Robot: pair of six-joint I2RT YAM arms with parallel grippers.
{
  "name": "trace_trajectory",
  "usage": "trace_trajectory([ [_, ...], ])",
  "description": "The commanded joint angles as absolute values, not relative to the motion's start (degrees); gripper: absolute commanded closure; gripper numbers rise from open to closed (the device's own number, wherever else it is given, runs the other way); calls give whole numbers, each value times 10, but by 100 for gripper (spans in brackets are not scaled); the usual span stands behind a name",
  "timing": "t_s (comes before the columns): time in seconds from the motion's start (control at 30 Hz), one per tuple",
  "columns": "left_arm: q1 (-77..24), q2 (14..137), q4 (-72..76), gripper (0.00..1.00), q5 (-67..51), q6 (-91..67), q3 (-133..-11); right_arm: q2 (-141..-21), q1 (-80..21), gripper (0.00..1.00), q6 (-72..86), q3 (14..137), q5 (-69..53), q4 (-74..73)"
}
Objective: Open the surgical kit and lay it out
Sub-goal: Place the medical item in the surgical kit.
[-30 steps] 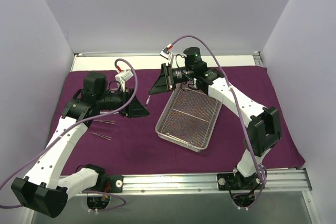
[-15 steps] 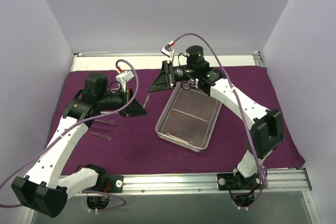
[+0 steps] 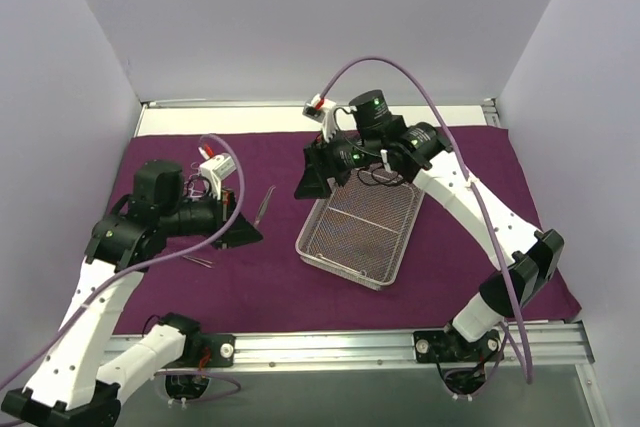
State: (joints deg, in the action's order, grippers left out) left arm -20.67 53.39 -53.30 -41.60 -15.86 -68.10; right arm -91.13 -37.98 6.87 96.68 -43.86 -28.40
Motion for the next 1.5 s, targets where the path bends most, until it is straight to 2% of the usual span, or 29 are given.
trace_trajectory([
  [0.0, -211, 490, -572, 98, -451, -138, -690, -891, -406, 36, -76, 987, -439, -359],
  [0.07, -215, 468, -584, 98, -461, -139, -682, -899, -410, 38, -100, 994, -465, -362],
  [0.17, -224, 448, -598, 98, -489, -140, -677, -932, -413, 47, -117, 1037, -551, -373],
  [0.23, -232, 444, -604, 98, -501, -141, -674, -947, -434, 48, -131, 1083, -587, -387],
  [0.43, -247, 428, -622, 98, -506, -135, -663, -968, -482, 46, -150, 1139, -582, -409],
  [0.63, -266, 439, -659, 98, -489, -120, -679, -975, -532, 51, -149, 1146, -591, -439],
  [0.77, -279, 444, -672, 98, -473, -120, -680, -974, -567, 56, -151, 1141, -533, -460],
  [0.83, -280, 439, -678, 98, -467, -122, -676, -969, -570, 60, -149, 1136, -502, -465],
  [1.0, -287, 432, -673, 98, -473, -135, -670, -953, -579, 60, -147, 1120, -508, -450],
  [1.47, -300, 437, -671, 98, -468, -134, -678, -976, -604, 67, -173, 1121, -502, -480],
])
